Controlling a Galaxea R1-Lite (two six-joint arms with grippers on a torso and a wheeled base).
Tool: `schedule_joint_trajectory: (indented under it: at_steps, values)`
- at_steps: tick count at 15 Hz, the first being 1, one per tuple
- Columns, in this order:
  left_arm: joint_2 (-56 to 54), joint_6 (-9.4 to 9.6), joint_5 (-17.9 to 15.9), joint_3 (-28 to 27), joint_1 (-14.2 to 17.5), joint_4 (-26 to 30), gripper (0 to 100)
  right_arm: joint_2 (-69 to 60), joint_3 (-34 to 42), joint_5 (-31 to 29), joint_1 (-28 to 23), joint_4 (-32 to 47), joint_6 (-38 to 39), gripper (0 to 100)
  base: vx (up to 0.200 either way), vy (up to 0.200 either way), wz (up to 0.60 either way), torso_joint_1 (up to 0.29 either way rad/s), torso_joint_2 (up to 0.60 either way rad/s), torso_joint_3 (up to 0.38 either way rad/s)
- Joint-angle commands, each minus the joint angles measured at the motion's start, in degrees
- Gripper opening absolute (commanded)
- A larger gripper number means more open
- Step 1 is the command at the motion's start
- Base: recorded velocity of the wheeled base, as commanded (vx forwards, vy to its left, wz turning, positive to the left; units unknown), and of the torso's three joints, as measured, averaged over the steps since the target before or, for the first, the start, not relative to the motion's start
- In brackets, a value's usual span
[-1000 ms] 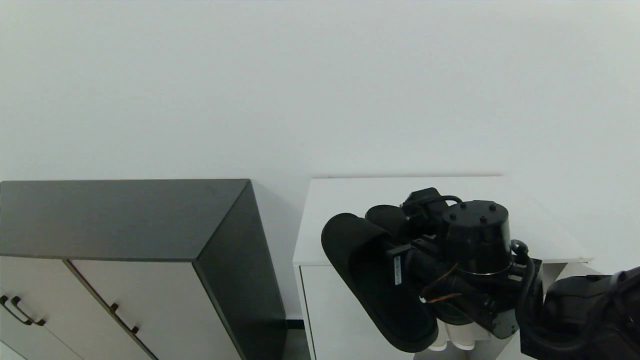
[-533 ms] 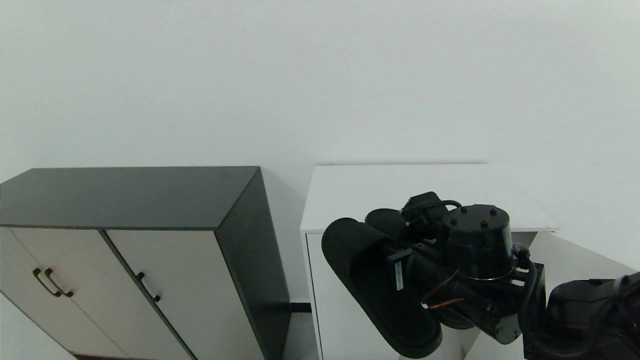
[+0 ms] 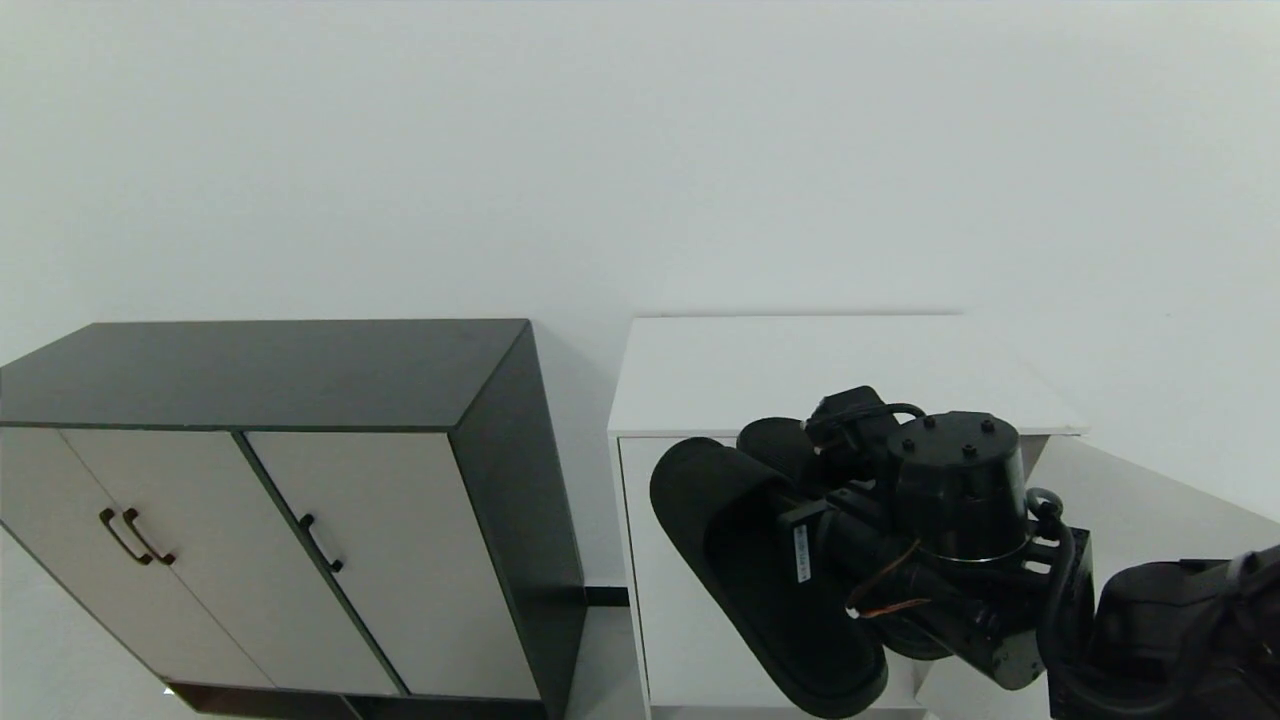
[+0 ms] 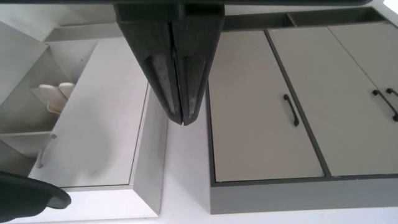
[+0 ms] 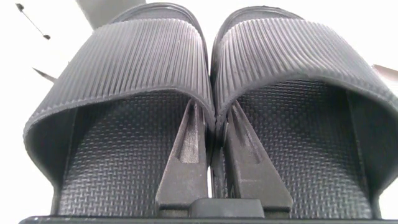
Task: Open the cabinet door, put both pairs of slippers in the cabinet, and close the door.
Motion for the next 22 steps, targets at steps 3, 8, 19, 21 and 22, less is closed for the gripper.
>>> schedule_joint_trajectory:
  at_steps: [3, 8, 19, 21, 22]
  values:
    - [-0.01, 0.02, 0.01, -0.01, 0.02, -0.01, 0, 0.14, 0.35, 0.23, 0.05, -0.07, 0.01, 0, 0.000, 0.000, 0.00, 0.000, 0.00, 0.000]
    - [-0.01, 0.02, 0.01, -0.01, 0.11, -0.01, 0, 0.14, 0.61, 0.23, 0.05, -0.07, 0.01, 0, 0.000, -0.040, 0.00, 0.000, 0.00, -0.001]
    - [-0.01, 0.02, 0.01, -0.01, 0.11, -0.01, 0, -3.28, 2.63, 0.41, 2.25, 0.10, -0.08, 0, 0.000, -0.200, 0.00, 0.002, 0.00, 0.002]
    - [-0.01, 0.02, 0.01, -0.01, 0.02, -0.01, 0, -3.28, 2.81, 0.41, 2.25, 0.01, -0.25, 0, 0.000, -0.200, 0.00, -0.002, 0.00, 0.005]
    - [-0.01, 0.02, 0.01, -0.01, 0.02, -0.01, 0, -3.20, 3.07, 0.32, 2.16, 0.01, -0.25, 0, 0.000, -0.200, 0.00, 0.007, 0.00, 0.002]
